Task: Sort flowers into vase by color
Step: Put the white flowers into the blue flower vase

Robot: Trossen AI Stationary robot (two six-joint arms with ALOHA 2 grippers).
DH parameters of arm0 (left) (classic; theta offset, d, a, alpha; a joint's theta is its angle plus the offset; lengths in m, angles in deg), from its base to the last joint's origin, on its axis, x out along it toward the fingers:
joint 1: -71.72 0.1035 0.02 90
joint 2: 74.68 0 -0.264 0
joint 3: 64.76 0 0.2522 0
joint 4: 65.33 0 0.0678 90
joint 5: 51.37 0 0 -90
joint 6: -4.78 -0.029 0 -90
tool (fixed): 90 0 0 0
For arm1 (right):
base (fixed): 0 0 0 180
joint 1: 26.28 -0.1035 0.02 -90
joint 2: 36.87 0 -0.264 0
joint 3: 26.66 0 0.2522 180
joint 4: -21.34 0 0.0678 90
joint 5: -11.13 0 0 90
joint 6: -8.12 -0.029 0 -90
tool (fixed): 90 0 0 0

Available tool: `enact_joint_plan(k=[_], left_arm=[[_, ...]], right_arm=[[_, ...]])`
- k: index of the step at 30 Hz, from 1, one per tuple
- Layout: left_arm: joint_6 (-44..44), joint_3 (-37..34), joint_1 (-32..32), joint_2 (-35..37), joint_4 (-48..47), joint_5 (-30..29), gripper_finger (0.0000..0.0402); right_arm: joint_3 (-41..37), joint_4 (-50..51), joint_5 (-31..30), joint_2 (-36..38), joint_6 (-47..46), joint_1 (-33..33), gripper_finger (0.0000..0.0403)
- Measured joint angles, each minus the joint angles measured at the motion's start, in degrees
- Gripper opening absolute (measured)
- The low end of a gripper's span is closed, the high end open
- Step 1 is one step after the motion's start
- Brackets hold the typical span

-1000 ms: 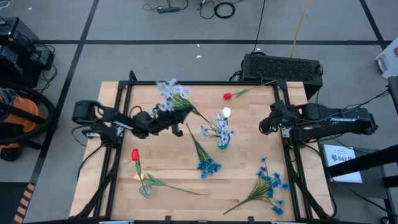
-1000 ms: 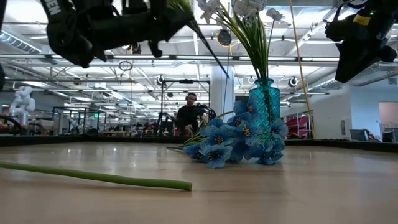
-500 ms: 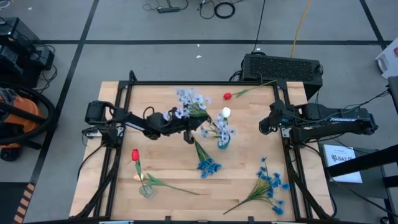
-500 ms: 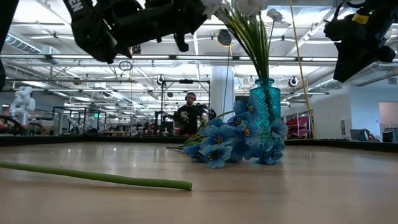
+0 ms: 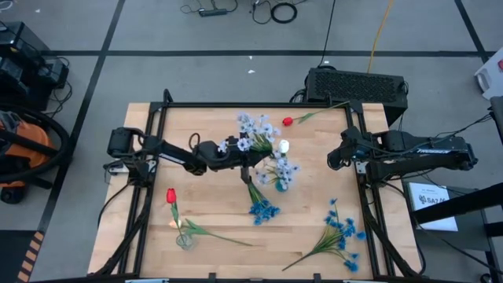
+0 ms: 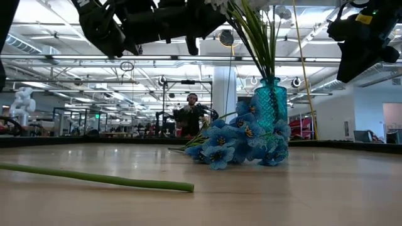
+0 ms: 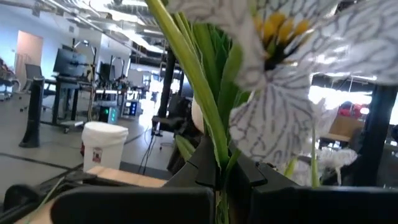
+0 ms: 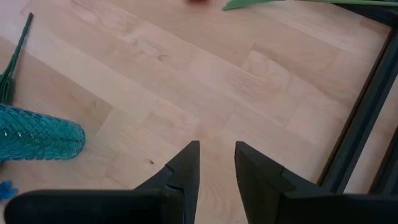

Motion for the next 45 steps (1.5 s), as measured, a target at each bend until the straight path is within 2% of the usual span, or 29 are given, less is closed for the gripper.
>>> enact_joint_plan(k=[13,15,19,23,26,31,37,40,45], left_arm=[[-0.04,0.02,-0.74,0.09,-4.02,-0.02,0.0011],[-0.04,0.02,-0.74,0.09,-4.09,-0.02,0.0011],[-0.10,0.02,-0.72,0.09,-4.06,-0.02,0.0011],[-0.15,0.02,-0.72,0.09,-4.15,-0.04,0.0011],[-1.88,0.02,-0.69,0.09,-4.07,-0.03,0.0011],[-4.45,0.00,-0.72,0.09,-3.92,-0.02,0.0011],[-4.66,0.02,-0.53,0.09,-4.13,2.85,0.0011],[-4.55,0.22,-0.55,0.09,-4.90,3.06,0.0011],[-4.90,4.59,-0.53,0.11,-13.15,5.96,0.0011]], right_arm=[[0.00,-2.60,0.37,-0.39,2.30,0.00,0.0092],[0.00,-6.12,3.17,-0.46,6.18,-0.15,0.0092],[0.02,-10.38,12.99,-0.79,14.18,-0.17,0.0092],[-0.34,-11.28,17.13,-1.16,17.30,-0.40,0.0092],[-3.89,-18.11,18.22,-1.20,18.28,-1.88,0.0092],[-14.19,-38.85,19.77,-1.25,20.11,-6.80,0.0092],[-24.19,-54.26,15.84,-2.79,20.50,-12.28,0.0082],[-26.92,-62.60,14.51,-5.51,22.20,-13.77,0.0070],[-27.43,-74.62,13.27,-13.28,26.21,-14.51,0.0052]])
